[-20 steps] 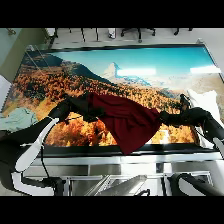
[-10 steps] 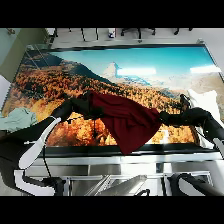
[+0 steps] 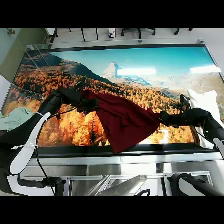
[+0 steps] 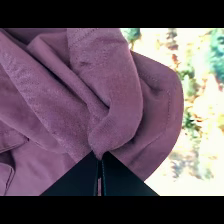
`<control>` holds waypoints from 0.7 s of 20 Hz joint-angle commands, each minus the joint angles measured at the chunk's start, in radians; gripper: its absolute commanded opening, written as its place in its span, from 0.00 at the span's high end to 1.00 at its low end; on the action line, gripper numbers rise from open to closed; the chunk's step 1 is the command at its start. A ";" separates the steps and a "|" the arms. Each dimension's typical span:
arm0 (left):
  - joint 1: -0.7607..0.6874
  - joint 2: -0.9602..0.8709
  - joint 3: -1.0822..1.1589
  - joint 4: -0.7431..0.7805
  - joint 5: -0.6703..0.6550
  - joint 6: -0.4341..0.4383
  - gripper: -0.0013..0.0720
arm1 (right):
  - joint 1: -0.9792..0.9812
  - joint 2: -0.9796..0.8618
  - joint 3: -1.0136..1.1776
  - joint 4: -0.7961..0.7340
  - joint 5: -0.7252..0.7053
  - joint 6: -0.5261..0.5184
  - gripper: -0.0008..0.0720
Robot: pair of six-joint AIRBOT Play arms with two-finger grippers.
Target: Fold the shirts.
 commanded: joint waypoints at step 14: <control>0.027 -0.076 0.009 -0.003 0.135 0.009 0.02 | 0.001 0.000 0.001 0.001 -0.012 0.004 0.97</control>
